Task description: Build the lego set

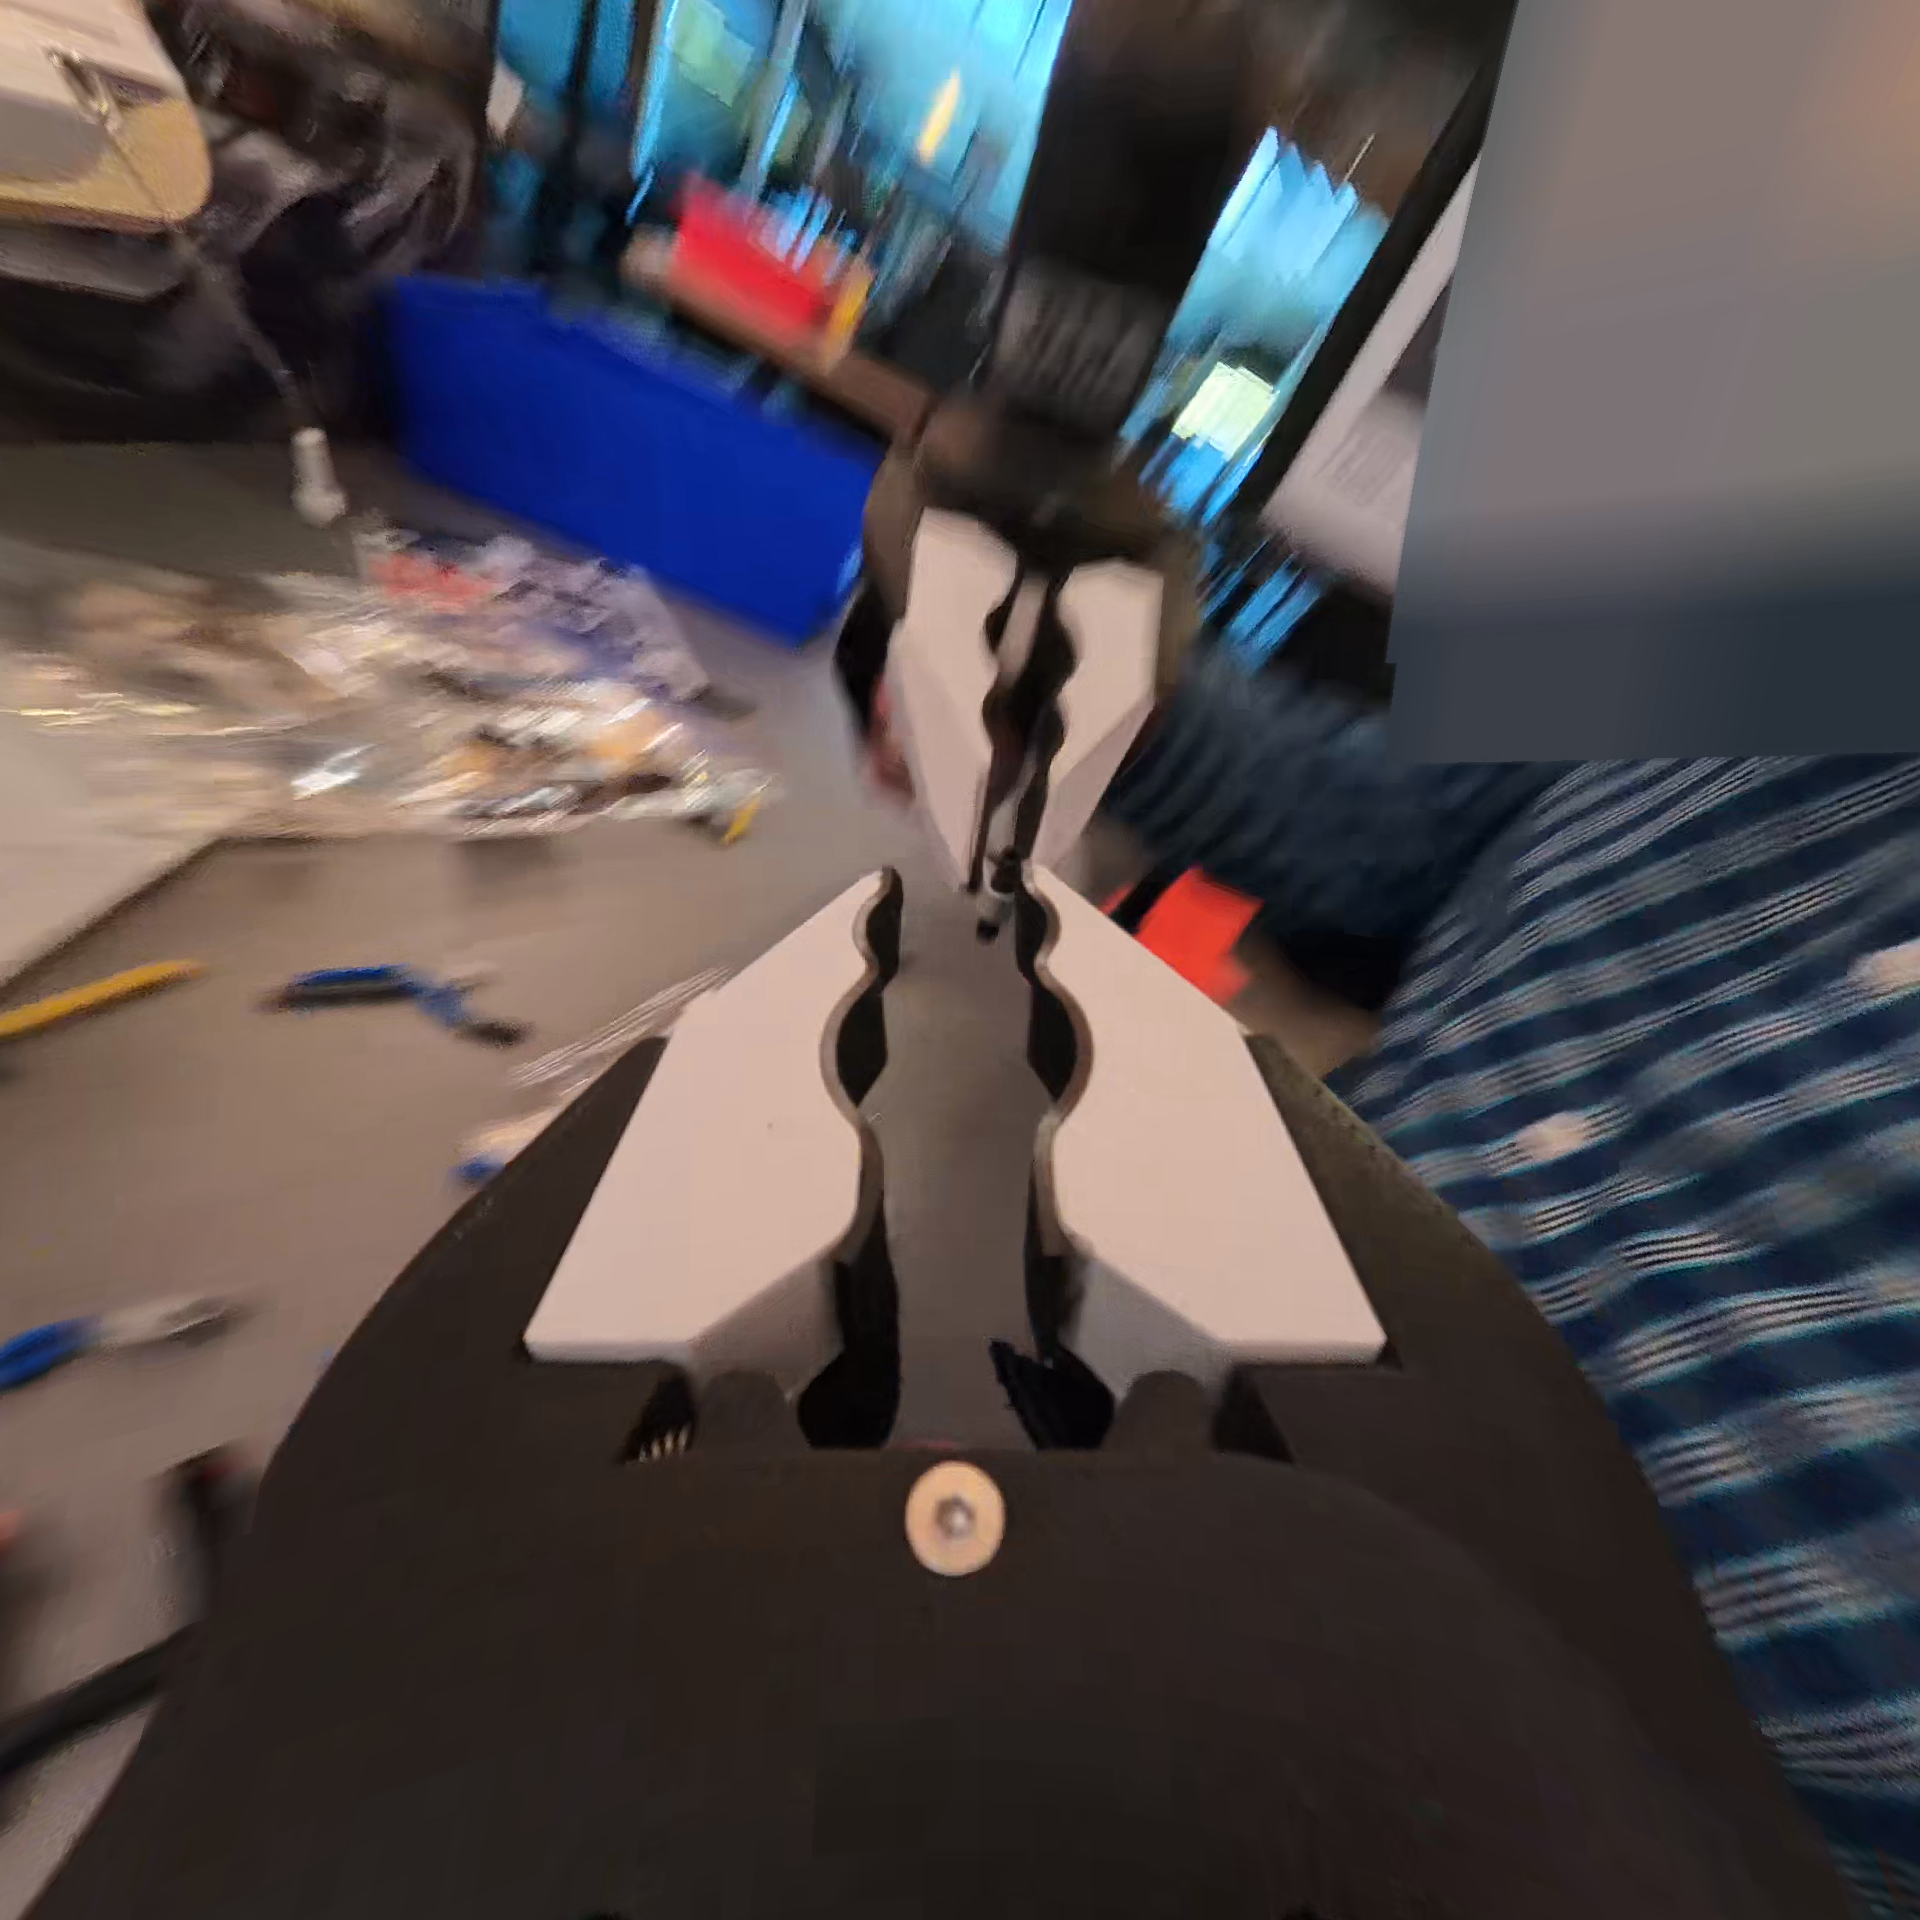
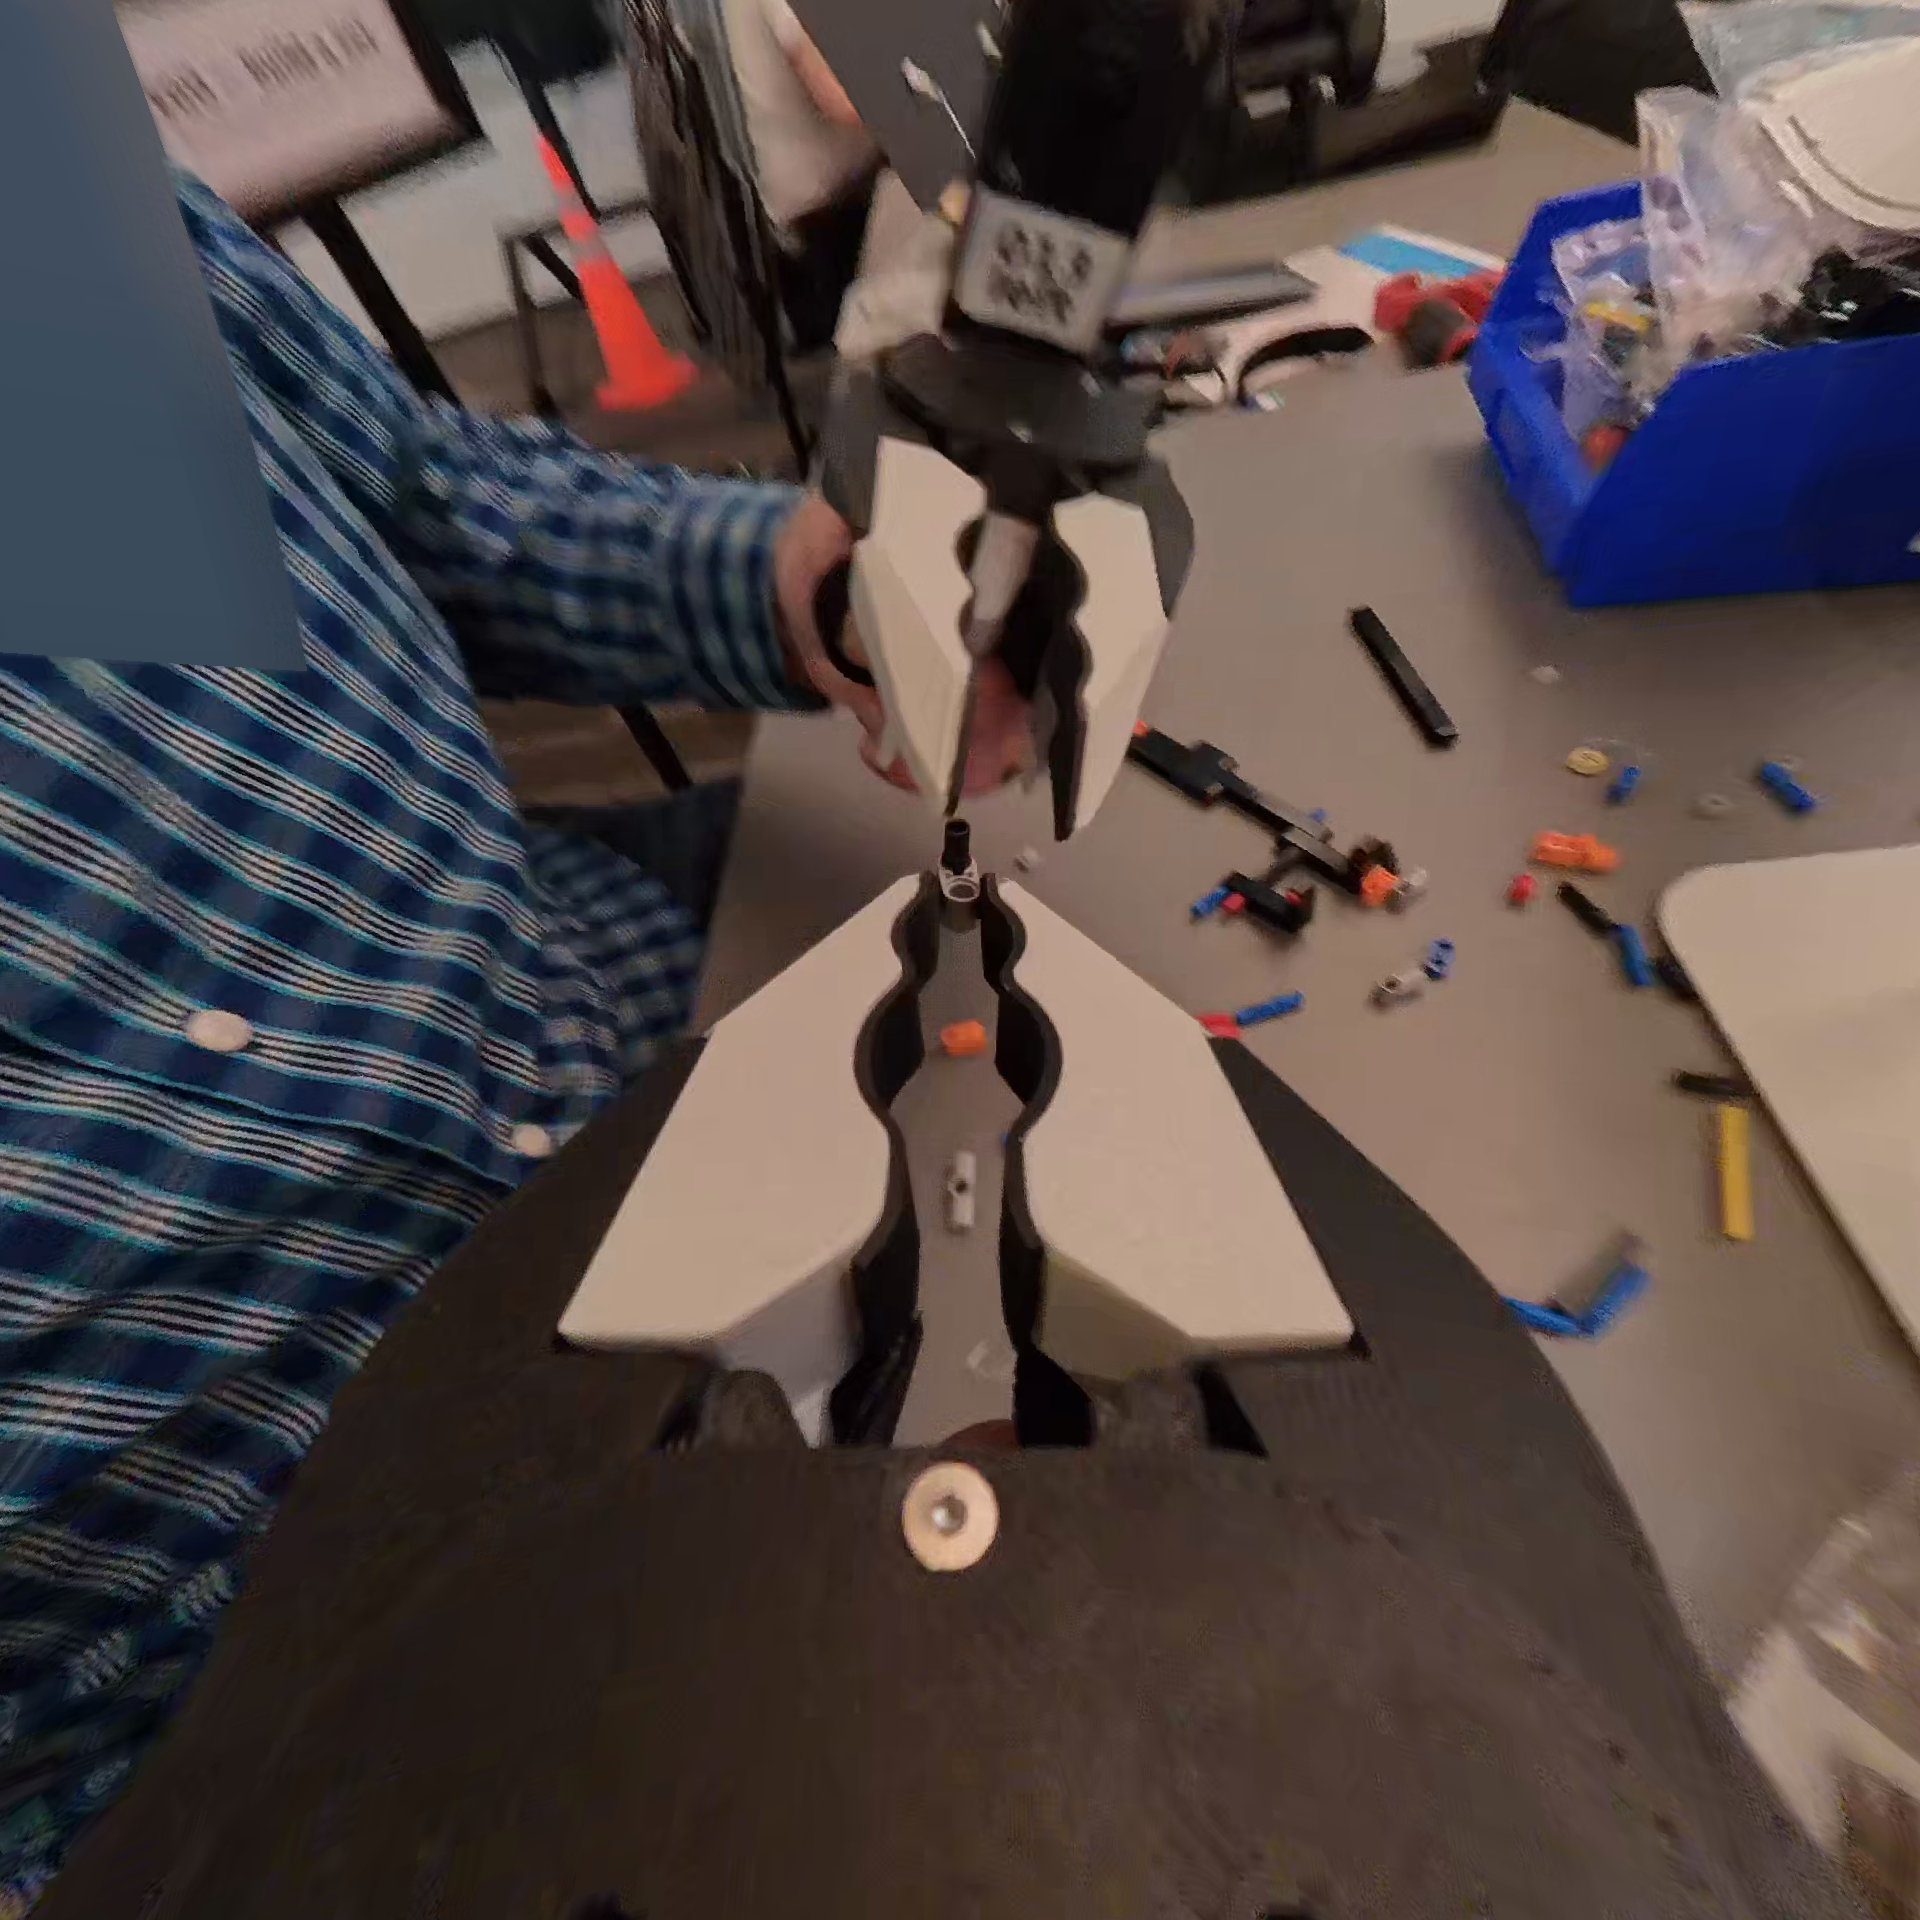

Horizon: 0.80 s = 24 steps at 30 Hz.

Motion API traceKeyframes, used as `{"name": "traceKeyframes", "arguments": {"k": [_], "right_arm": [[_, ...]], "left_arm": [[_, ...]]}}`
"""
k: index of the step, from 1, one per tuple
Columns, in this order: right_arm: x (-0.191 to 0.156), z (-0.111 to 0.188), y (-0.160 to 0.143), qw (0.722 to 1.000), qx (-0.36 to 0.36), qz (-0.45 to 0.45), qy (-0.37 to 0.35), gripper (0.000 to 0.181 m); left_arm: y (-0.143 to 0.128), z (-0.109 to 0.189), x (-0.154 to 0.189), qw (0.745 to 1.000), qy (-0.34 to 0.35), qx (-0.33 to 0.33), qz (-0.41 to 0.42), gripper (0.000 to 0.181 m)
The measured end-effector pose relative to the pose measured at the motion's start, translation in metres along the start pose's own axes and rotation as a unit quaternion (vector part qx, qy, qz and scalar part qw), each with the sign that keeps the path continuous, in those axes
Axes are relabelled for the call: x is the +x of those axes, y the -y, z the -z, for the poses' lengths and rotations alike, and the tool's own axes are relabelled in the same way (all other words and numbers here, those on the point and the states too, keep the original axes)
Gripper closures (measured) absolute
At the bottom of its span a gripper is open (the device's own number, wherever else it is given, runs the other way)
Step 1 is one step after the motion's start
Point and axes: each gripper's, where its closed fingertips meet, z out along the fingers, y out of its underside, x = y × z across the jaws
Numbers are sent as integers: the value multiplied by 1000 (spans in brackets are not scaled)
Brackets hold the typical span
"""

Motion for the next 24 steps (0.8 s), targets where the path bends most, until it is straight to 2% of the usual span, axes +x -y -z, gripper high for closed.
{"name": "traceKeyframes", "arguments": {"k": [4,8,16,19,24], "right_arm": [[9,-4,-10,995,-74,41,-51,176],[10,-7,-17,991,-106,55,-67,176],[12,-7,-16,990,-111,49,-72,176],[13,-5,-18,988,-121,55,-79,176],[14,-5,-21,986,-131,59,-82,176]], "left_arm": [[-8,-7,-4,989,81,-75,-94,164],[-17,-11,-6,978,107,-121,-133,179],[-15,-11,-7,981,112,-109,-116,179],[-19,-10,-8,978,117,-123,-124,168],[-22,-12,-10,974,122,-135,-136,175]]}}
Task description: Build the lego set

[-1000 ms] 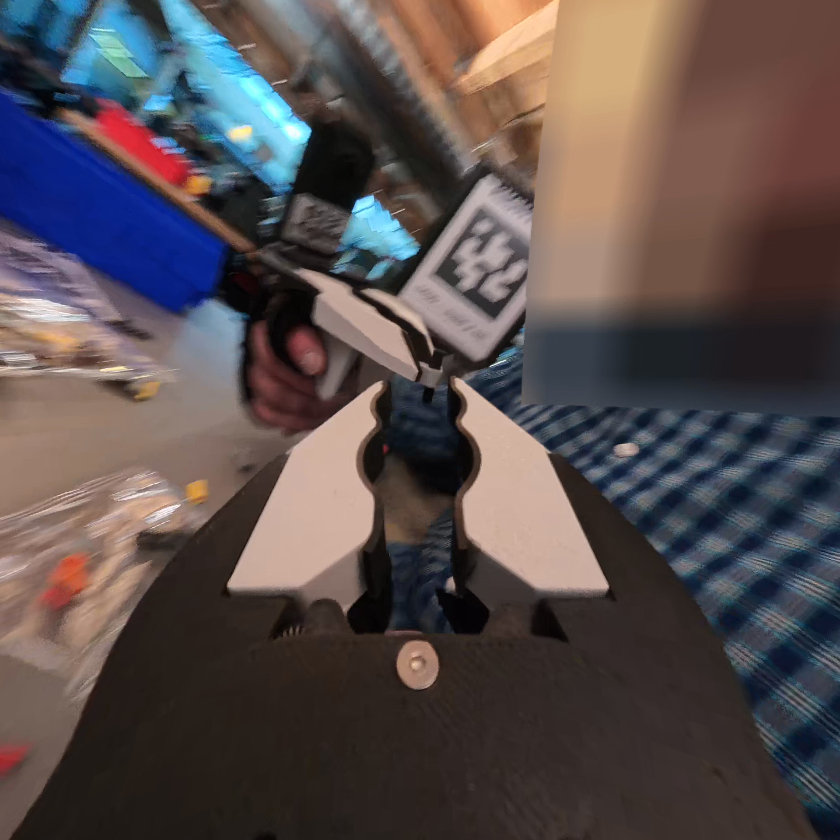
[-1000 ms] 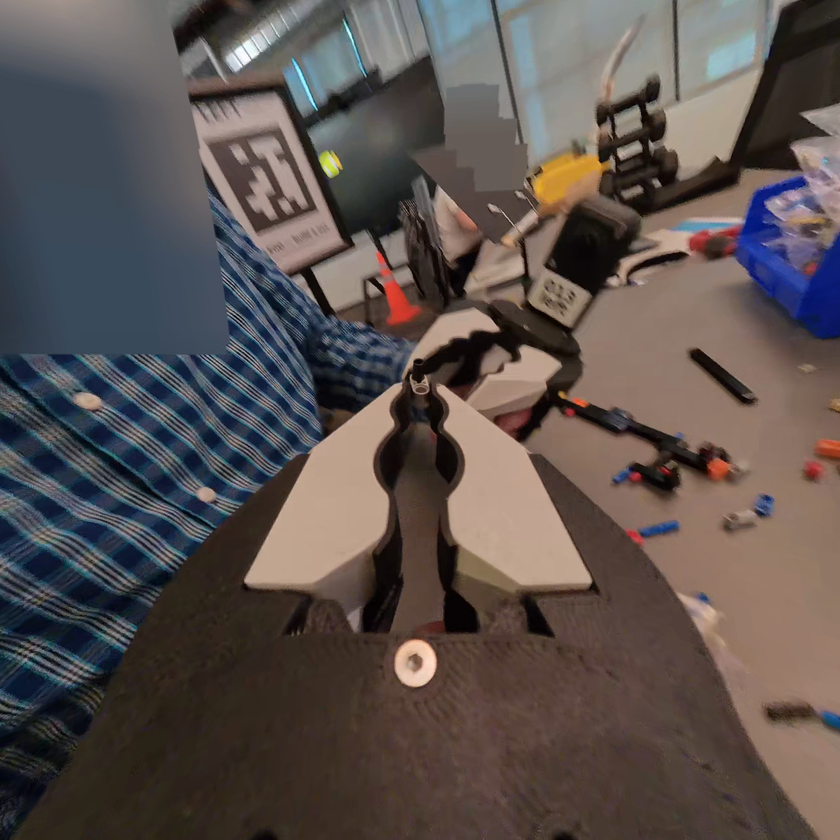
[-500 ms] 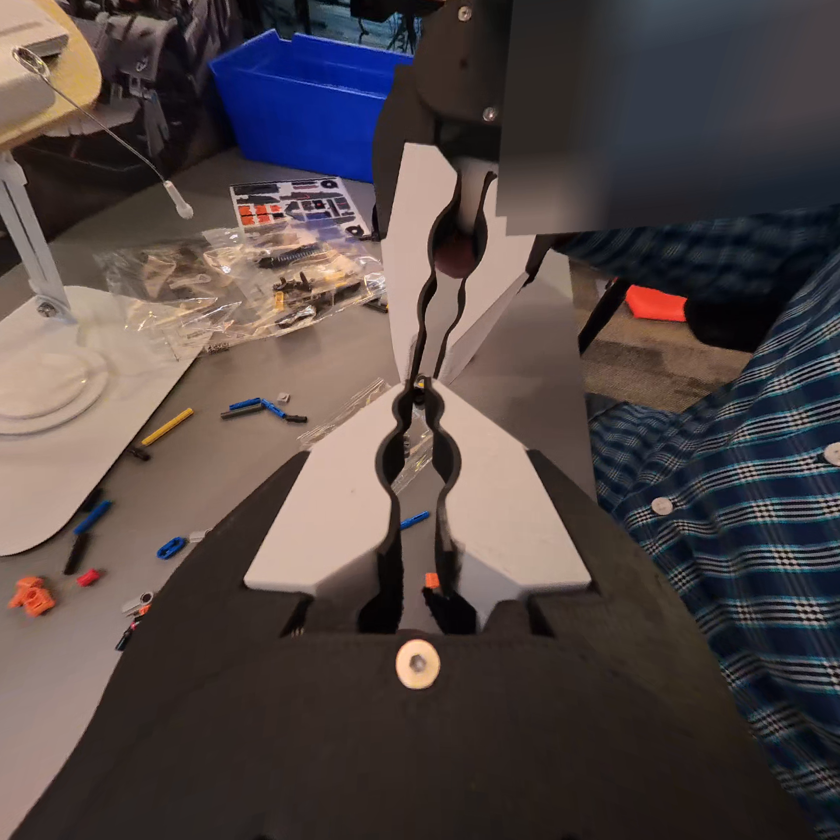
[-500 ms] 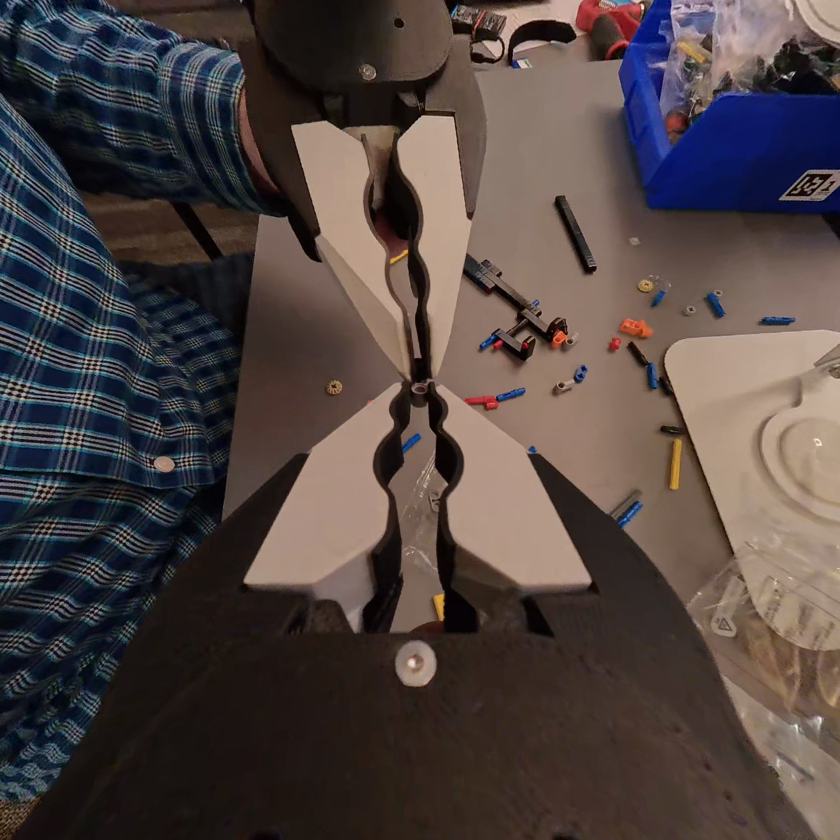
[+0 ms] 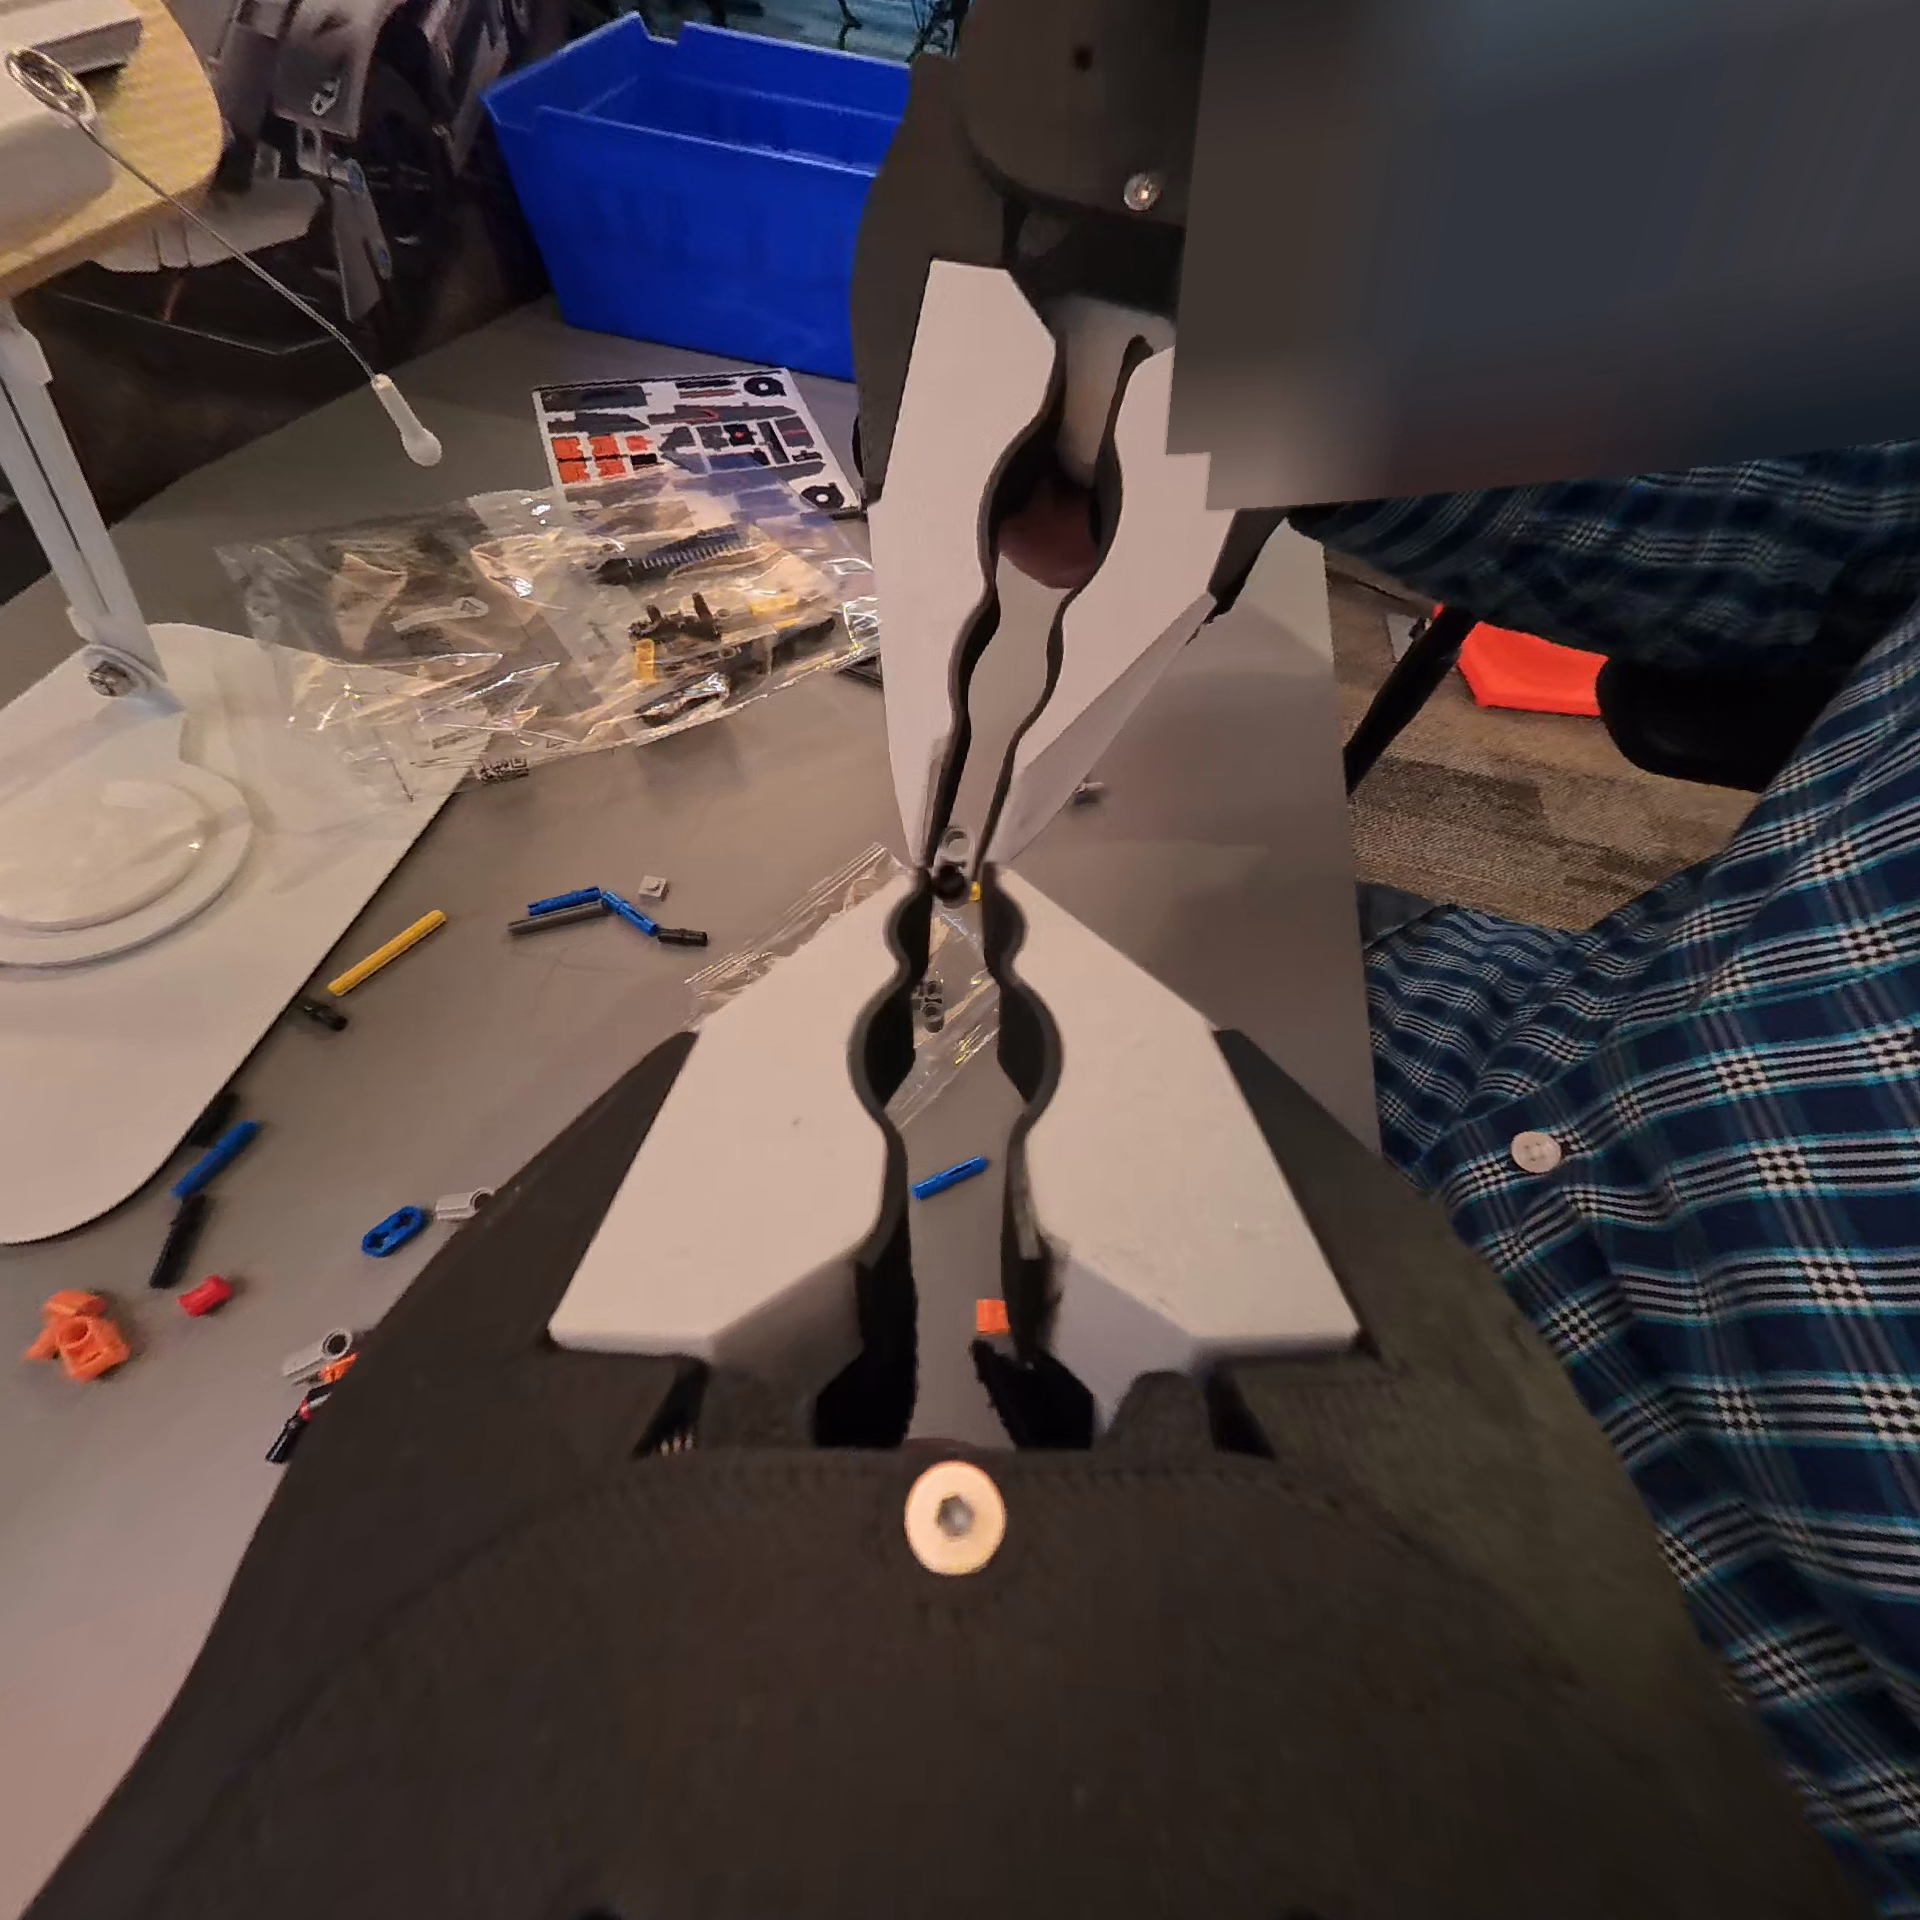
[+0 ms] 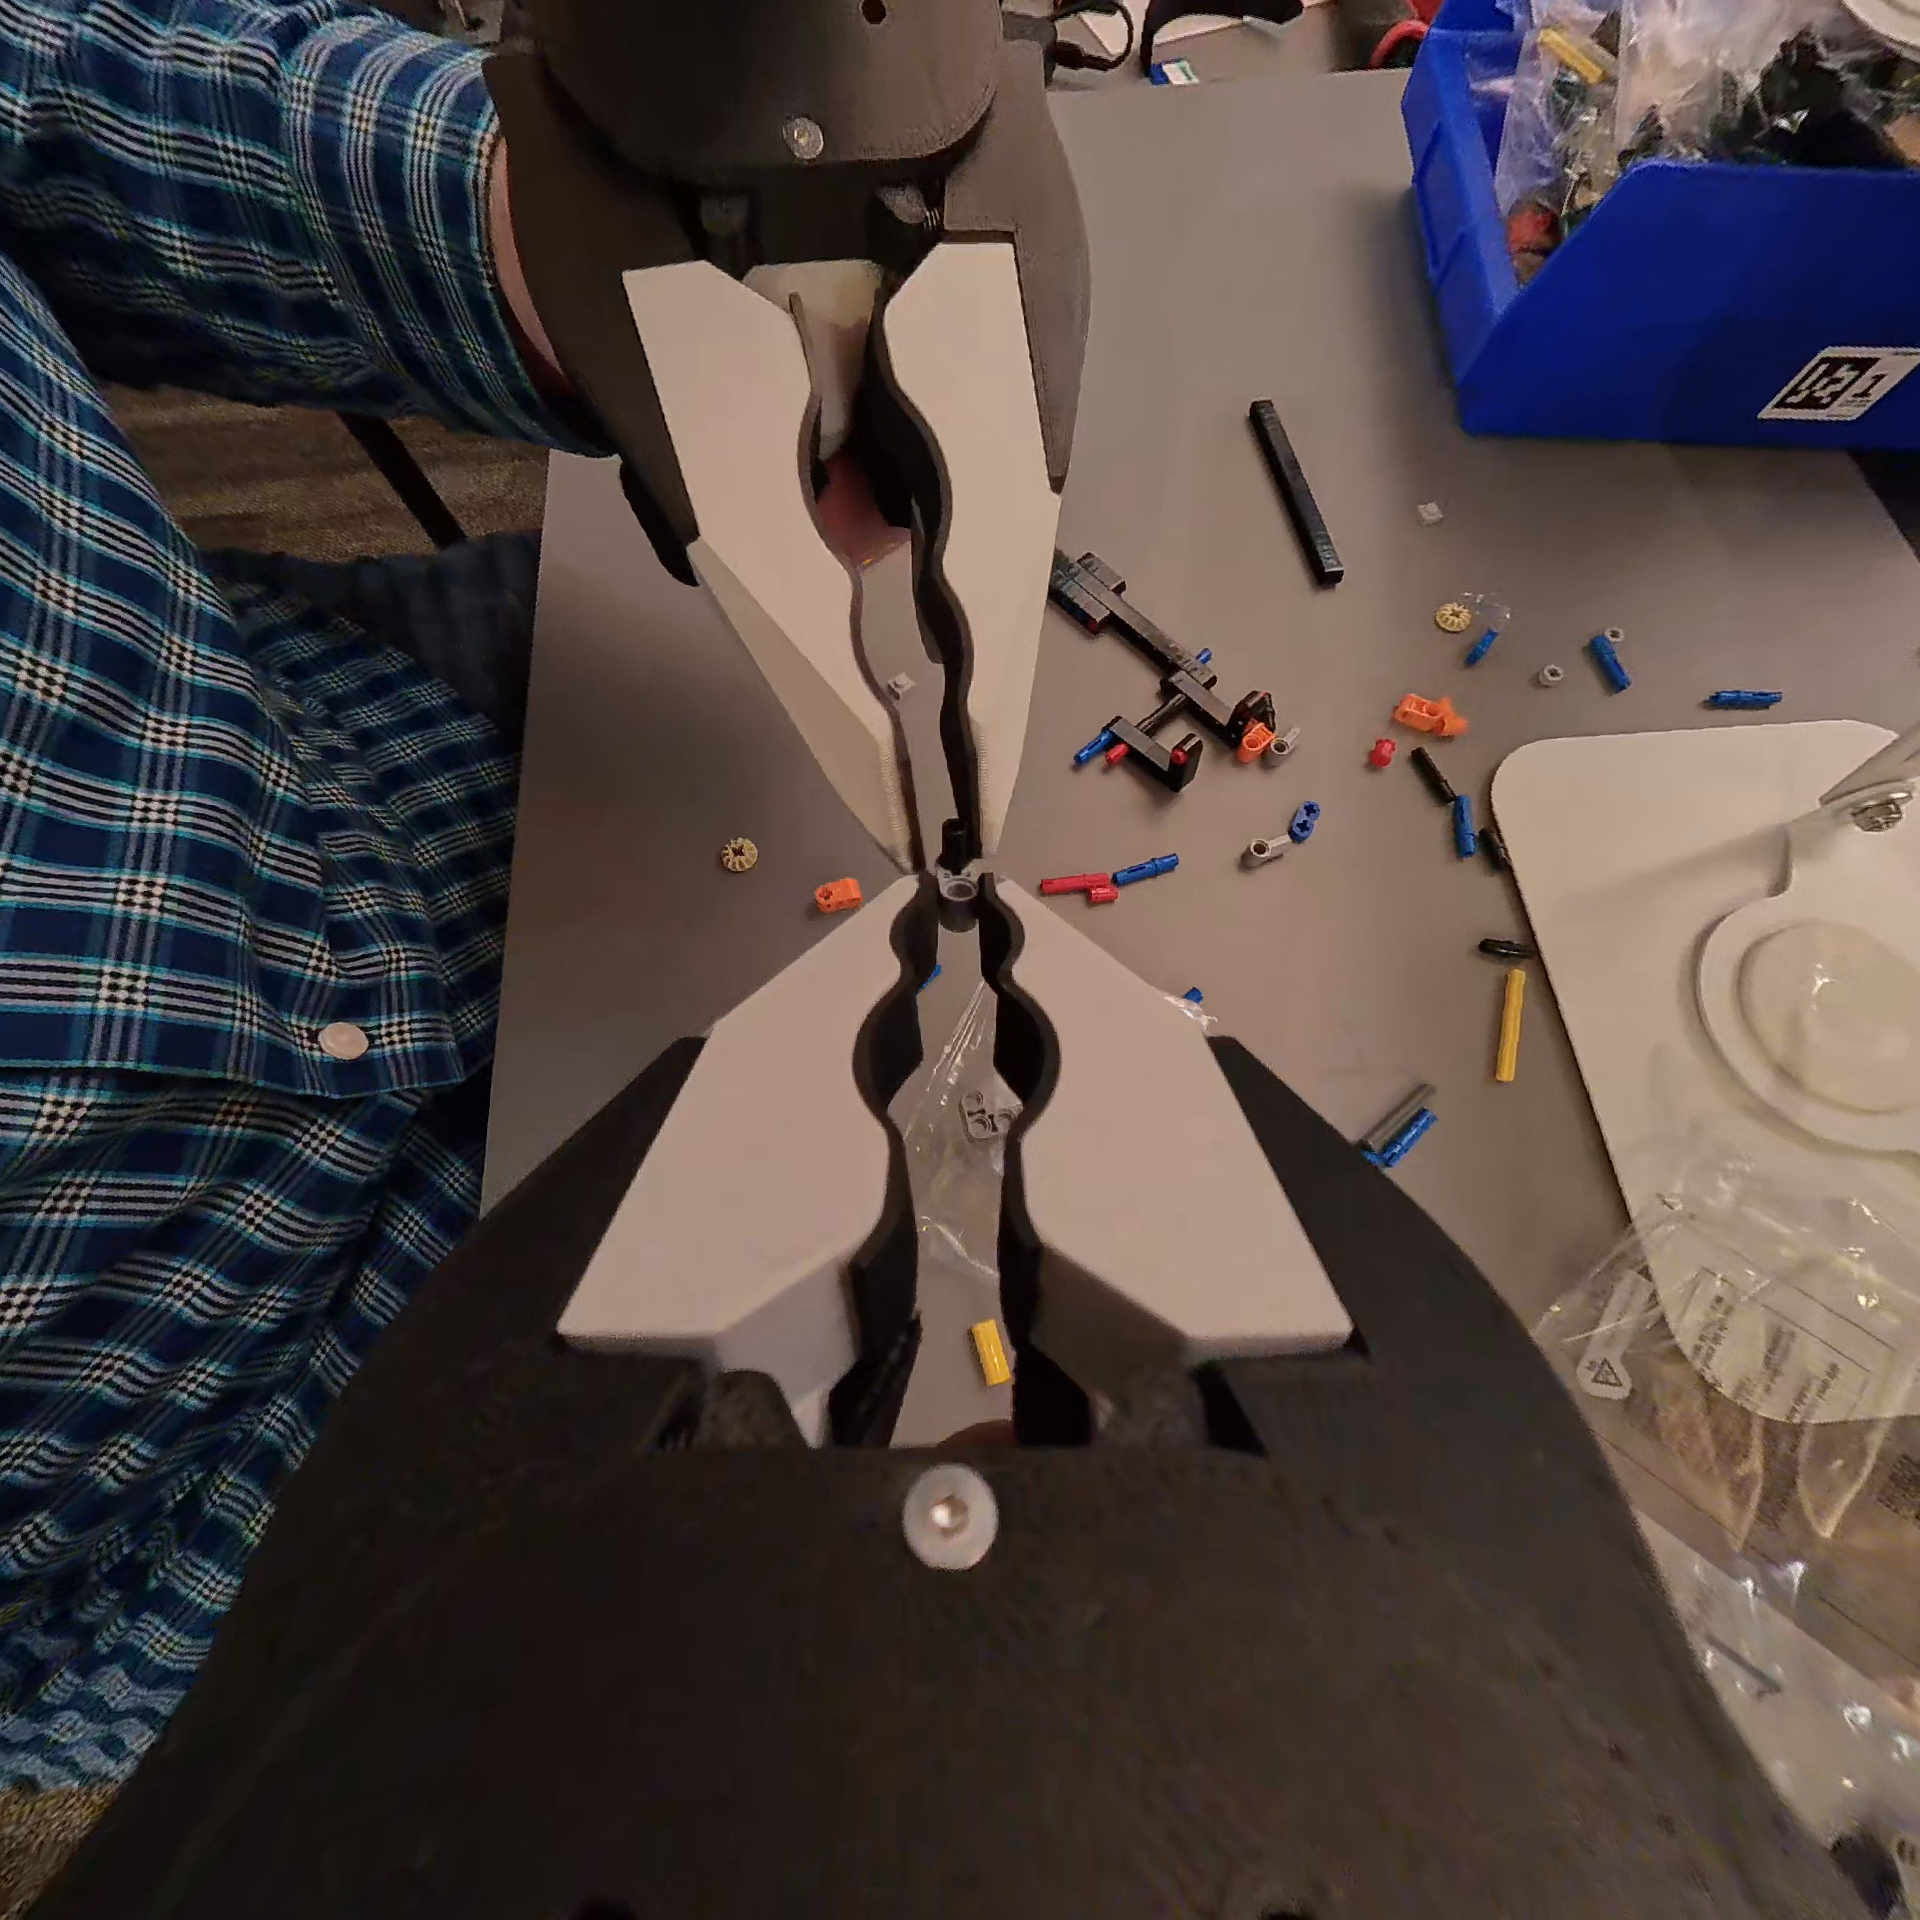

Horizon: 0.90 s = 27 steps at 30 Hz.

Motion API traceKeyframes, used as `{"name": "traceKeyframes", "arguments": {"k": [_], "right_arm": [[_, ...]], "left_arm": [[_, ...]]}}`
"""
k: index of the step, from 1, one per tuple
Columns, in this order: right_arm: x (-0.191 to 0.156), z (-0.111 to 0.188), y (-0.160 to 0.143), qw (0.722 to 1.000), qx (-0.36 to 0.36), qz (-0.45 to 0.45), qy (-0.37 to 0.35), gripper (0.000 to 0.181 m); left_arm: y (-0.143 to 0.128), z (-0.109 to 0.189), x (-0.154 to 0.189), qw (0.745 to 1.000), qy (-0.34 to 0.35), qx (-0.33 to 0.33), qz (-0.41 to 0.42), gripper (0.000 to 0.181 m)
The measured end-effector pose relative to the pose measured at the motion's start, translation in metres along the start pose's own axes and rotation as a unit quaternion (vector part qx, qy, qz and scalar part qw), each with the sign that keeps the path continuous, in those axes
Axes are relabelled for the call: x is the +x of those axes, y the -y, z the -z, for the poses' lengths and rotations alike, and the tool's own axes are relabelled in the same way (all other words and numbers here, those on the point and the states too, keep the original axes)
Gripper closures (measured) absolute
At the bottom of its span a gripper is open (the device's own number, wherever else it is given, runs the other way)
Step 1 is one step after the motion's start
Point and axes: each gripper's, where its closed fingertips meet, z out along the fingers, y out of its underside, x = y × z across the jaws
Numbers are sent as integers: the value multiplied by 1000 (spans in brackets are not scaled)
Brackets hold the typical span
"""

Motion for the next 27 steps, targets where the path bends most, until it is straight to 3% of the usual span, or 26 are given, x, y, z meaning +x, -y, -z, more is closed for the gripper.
{"name": "traceKeyframes", "arguments": {"k": [9,13,16,21,27], "right_arm": [[0,-1,-1,1000,-20,19,-12,176],[7,1,7,999,-5,10,-30,170],[10,9,12,999,13,-4,-37,159],[6,16,5,998,27,-29,-38,164],[-25,-13,-48,998,-43,-45,-10,166]], "left_arm": [[-2,0,-1,1000,-8,6,23,177],[6,6,-6,994,-24,58,85,179],[16,18,-11,976,-51,132,165,179],[26,40,-20,923,-104,243,281,180],[16,53,-18,905,-95,268,316,180]]}}
